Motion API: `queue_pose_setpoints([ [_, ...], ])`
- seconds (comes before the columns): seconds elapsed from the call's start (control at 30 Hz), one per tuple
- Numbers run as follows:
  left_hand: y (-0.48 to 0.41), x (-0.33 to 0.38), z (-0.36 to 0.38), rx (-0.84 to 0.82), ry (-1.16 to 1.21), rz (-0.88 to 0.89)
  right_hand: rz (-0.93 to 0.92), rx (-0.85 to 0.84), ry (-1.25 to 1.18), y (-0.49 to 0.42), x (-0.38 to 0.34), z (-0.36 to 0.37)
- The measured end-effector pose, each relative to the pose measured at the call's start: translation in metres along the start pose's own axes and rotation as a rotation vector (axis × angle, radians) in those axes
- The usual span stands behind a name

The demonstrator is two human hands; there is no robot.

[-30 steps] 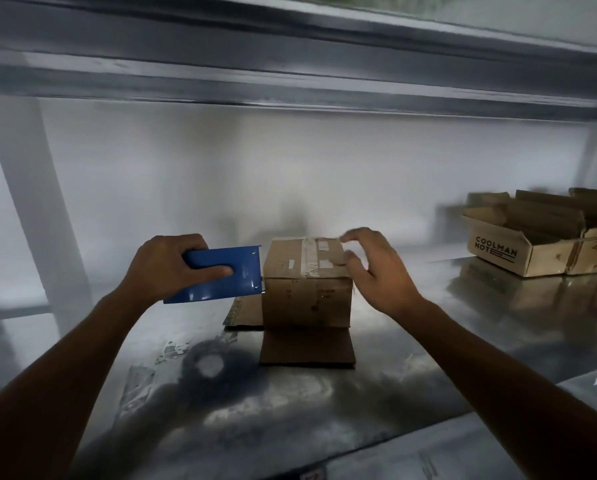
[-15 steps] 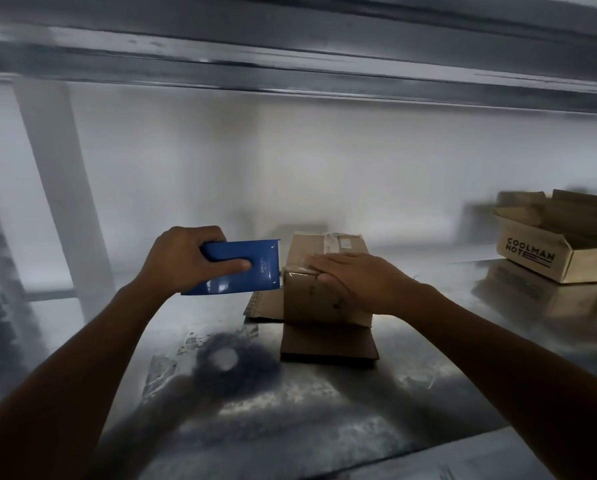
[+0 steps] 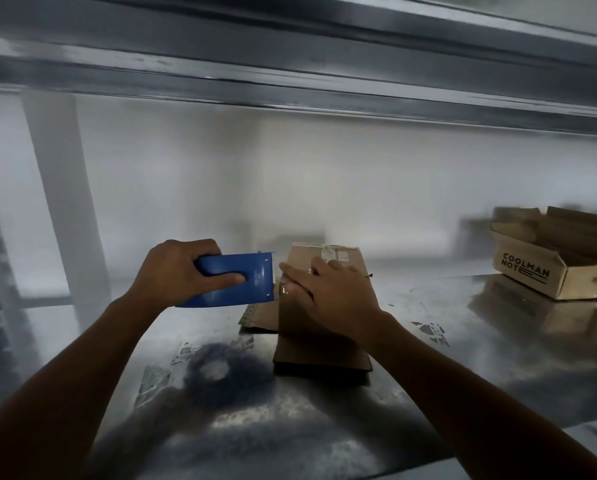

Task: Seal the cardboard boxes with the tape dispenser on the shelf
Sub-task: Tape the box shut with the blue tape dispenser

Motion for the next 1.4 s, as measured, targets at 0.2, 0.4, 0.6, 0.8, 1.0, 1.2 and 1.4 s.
queue_pose_setpoints([
  [0.2,0.007,0.0,-0.005,-0.021,0.016,-0.033,0.046,0.014,-0.034,0.001,-0.001,0.001],
  [0.4,0.008,-0.002,-0.01,-0.083,0.133,-0.06,0.019,0.051,-0.037,0.001,0.0,0.001],
  [0.6,0.009,-0.007,-0.025,-0.1,0.103,0.024,-0.008,0.065,-0.027,0.0,0.003,0.003],
  [0.8,-0.002,0.0,-0.026,-0.124,-0.18,0.125,0.008,0.072,-0.03,0.0,0.001,0.004],
  [1.0,-0.02,0.018,-0.017,-0.201,-0.437,0.088,0.012,0.048,-0.024,0.0,0.002,0.005],
  [1.2,-0.036,0.042,-0.009,-0.29,-0.638,0.076,0.019,0.067,-0.023,0.0,0.001,0.006],
  [1.4,-0.04,0.048,-0.006,-0.324,-0.709,0.017,0.034,0.066,-0.018,-0.004,-0.002,0.007],
])
Point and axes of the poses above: each hand's wrist, its own y-axis away from the middle knuckle, its own z-axis out of the palm, x = y × z, the point moved 3 cm from there along -y, towards the middle knuckle, and after that the axes turned 11 degrees about z, right-handed, at the moved point
